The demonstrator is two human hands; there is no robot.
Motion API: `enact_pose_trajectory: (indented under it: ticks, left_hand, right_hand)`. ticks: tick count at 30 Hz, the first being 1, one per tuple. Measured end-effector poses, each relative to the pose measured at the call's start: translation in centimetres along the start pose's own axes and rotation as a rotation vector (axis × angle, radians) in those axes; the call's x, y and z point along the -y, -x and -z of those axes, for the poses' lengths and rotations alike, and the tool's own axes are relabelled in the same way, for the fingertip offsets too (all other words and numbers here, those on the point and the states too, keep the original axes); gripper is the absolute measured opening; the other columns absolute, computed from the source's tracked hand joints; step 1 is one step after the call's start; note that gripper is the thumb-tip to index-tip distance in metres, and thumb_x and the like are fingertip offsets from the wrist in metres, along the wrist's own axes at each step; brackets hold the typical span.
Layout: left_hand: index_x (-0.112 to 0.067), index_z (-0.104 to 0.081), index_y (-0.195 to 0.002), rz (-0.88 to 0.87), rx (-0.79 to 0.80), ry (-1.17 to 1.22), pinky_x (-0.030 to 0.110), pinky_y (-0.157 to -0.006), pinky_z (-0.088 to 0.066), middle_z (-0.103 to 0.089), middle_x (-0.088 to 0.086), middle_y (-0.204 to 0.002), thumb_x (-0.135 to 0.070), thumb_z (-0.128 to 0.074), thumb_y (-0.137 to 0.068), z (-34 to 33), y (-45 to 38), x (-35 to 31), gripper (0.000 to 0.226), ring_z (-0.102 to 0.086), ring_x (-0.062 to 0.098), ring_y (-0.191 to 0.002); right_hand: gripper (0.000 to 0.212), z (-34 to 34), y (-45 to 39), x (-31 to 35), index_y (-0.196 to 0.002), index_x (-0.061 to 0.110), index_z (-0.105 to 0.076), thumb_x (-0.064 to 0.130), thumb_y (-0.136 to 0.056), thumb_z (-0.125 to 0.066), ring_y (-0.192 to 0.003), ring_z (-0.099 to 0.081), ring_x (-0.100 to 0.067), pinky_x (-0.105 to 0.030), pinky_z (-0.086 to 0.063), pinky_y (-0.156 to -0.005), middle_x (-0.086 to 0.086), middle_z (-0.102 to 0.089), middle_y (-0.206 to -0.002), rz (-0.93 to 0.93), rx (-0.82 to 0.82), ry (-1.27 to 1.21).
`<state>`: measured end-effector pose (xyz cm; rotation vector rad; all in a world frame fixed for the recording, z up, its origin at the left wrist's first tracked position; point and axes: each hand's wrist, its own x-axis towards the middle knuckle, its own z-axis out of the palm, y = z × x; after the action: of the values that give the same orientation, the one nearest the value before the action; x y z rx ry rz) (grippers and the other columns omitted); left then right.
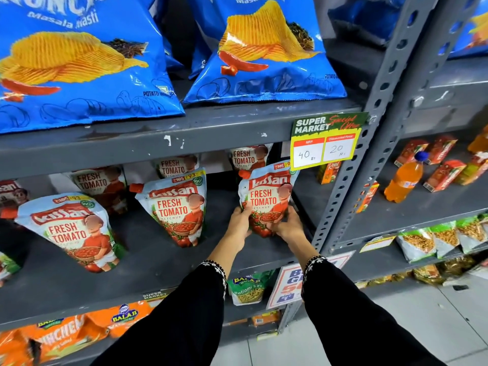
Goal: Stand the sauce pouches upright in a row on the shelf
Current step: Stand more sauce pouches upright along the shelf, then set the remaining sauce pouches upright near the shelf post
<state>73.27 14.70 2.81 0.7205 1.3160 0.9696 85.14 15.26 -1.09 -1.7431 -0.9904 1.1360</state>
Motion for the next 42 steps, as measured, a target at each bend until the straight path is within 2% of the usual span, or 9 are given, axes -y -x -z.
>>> enact_pose_trajectory:
  ticks: [6,12,18,22,26,32,37,40,42]
  left_hand:
    - [-0.010,-0.039,-0.137,0.007,0.017,-0.047,0.045,-0.108,-0.035,-0.045,0.010,-0.146,-0.032,-0.040,-0.098,0.3,-0.1,0.1,0.044,-0.042,0.028,-0.132]
    - [-0.009,-0.053,-0.117,-0.001,-0.015,-0.061,0.030,-0.087,-0.040,-0.056,0.004,-0.125,-0.035,-0.045,-0.096,1.0,0.1,0.7,0.035,-0.052,0.019,-0.104]
    - [-0.004,-0.048,-0.131,0.063,-0.134,-0.060,0.040,-0.110,-0.037,-0.050,0.011,-0.137,-0.043,-0.045,-0.094,6.1,0.4,2.5,0.054,-0.044,0.027,-0.129]
    - [-0.011,-0.058,-0.099,0.087,-0.190,0.026,0.024,-0.063,-0.043,-0.054,0.005,-0.084,-0.038,-0.045,-0.095,11.2,0.8,2.8,0.031,-0.050,0.014,-0.070]
    - [-0.010,-0.048,-0.066,0.116,-0.278,-0.026,0.023,-0.049,-0.033,-0.043,0.003,-0.062,-0.045,-0.045,-0.093,17.0,0.9,2.1,0.044,-0.039,0.014,-0.052]
    - [-0.010,-0.047,-0.129,0.051,-0.235,-0.027,0.033,-0.086,-0.039,-0.042,0.002,-0.109,-0.049,-0.046,-0.091,21.2,1.0,-1.0,0.055,-0.046,0.020,-0.094]
    - [-0.010,-0.042,-0.136,0.011,-0.134,-0.053,0.023,-0.061,-0.032,-0.051,-0.001,-0.104,-0.048,-0.041,-0.094,20.9,1.0,-2.5,0.057,-0.040,0.006,-0.069]
    - [-0.008,-0.041,-0.138,0.050,-0.091,-0.059,0.020,-0.058,-0.030,-0.049,0.009,-0.139,-0.047,-0.039,-0.095,20.5,0.9,-2.8,0.058,-0.048,0.013,-0.090]
    - [-0.013,-0.044,-0.135,0.049,-0.080,-0.051,0.021,-0.058,-0.030,-0.054,0.009,-0.129,-0.045,-0.038,-0.095,20.4,1.1,-2.9,0.051,-0.052,0.016,-0.095]
  right_hand:
    - [0.064,-0.1,-0.3,-0.2,-0.125,0.012,-0.049,0.000,-0.068,-0.075,-0.116,-0.058,-0.033,-0.051,-0.049,-0.099,-0.014,-0.063,-0.125,-0.006,-0.003,0.025]
    - [0.084,-0.2,-0.3,-0.1,-0.140,0.008,-0.037,-0.004,-0.066,-0.074,-0.130,-0.048,-0.028,-0.044,-0.040,-0.110,-0.010,-0.052,-0.140,-0.064,-0.012,-0.010]
    - [0.064,-3.9,3.1,-0.4,-0.132,-0.005,-0.040,0.002,-0.074,-0.065,-0.122,-0.050,-0.042,-0.042,-0.041,-0.102,-0.028,-0.046,-0.134,-0.089,-0.361,0.022]
    - [0.046,-7.3,6.6,1.1,-0.123,-0.009,-0.042,0.000,-0.080,-0.056,-0.120,-0.047,-0.047,-0.043,-0.038,-0.102,-0.033,-0.041,-0.133,-0.146,-0.475,-0.024]
    - [0.038,-11.4,8.2,1.8,-0.120,-0.003,-0.052,0.005,-0.083,-0.060,-0.115,-0.055,-0.035,-0.038,-0.040,-0.100,-0.025,-0.055,-0.129,-0.150,-0.286,-0.088]
    - [0.059,-16.0,9.6,4.9,-0.145,0.011,-0.032,0.019,-0.092,-0.056,-0.129,-0.046,-0.025,-0.039,-0.037,-0.108,-0.008,-0.044,-0.146,-0.162,0.112,-0.308]
    - [0.051,-16.9,9.8,6.5,-0.142,0.012,-0.036,0.019,-0.094,-0.053,-0.129,-0.046,-0.037,-0.043,-0.041,-0.099,-0.014,-0.049,-0.143,-0.160,0.182,-0.366]
    - [0.045,-17.3,9.4,6.6,-0.137,0.014,-0.042,0.021,-0.095,-0.051,-0.119,-0.053,-0.030,-0.031,-0.047,-0.072,-0.011,-0.051,-0.141,-0.154,0.204,-0.383]
    - [0.043,-17.4,9.2,6.6,-0.135,0.013,-0.044,0.025,-0.094,-0.051,-0.109,-0.054,-0.023,-0.027,-0.045,-0.073,-0.010,-0.053,-0.139,-0.147,0.185,-0.378]
